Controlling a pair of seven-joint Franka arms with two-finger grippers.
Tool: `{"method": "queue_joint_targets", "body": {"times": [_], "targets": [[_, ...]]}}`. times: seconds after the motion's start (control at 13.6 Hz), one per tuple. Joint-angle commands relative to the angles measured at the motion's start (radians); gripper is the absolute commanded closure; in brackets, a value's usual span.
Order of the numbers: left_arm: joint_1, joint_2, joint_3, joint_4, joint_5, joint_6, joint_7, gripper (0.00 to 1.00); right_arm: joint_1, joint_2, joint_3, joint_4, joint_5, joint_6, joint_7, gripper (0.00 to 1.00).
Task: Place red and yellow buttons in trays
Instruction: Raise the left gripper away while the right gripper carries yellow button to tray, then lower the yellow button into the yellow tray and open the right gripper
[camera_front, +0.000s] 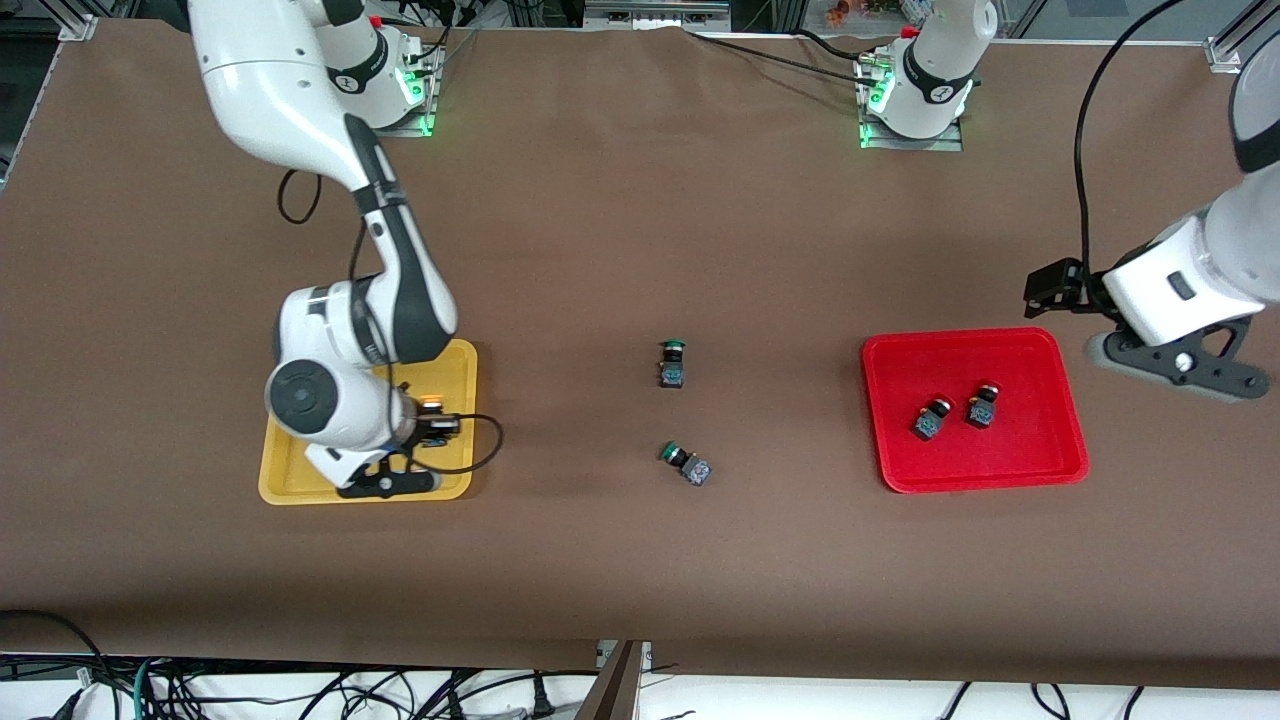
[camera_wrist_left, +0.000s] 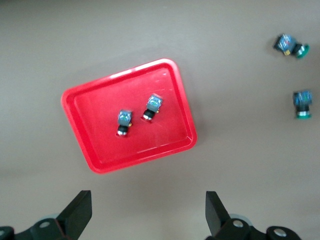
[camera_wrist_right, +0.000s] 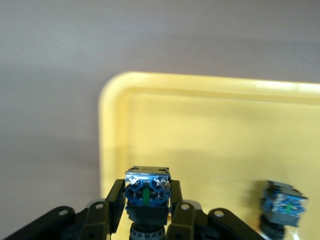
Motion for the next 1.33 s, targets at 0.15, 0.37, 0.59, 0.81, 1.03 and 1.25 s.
{"method": "queue_joint_targets", "body": {"times": [0.15,0.37,0.59,0.81,1.03,1.25], "targets": [[-0.270,-0.323,0.426,-0.466,-0.147,0.343,-0.103,0.00,-0.015,-0.027,0.009,-0.106,0.008,0.016,-0.032,0.96],[-0.264,-0.398,0.426,-0.585,-0.136,0.396,-0.098,0.00,-0.015,-0.025,0.011,-0.134,0.010,0.038,-0.021,0.50],[-0.227,-0.390,0.403,-0.575,-0.121,0.354,-0.092,0.00,-0.032,-0.063,0.005,-0.109,0.008,0.013,-0.036,0.00],[-0.132,-0.390,0.288,-0.575,-0.121,0.356,-0.092,0.00,-0.072,-0.157,0.002,-0.066,-0.010,-0.094,-0.049,0.00],[-0.131,-0.390,0.288,-0.575,-0.121,0.350,-0.092,0.00,-0.107,-0.243,-0.030,-0.016,-0.012,-0.270,-0.099,0.00],[-0.132,-0.390,0.283,-0.573,-0.113,0.345,-0.098,0.00,-0.110,-0.325,-0.095,0.035,-0.016,-0.444,-0.119,0.00]]}}
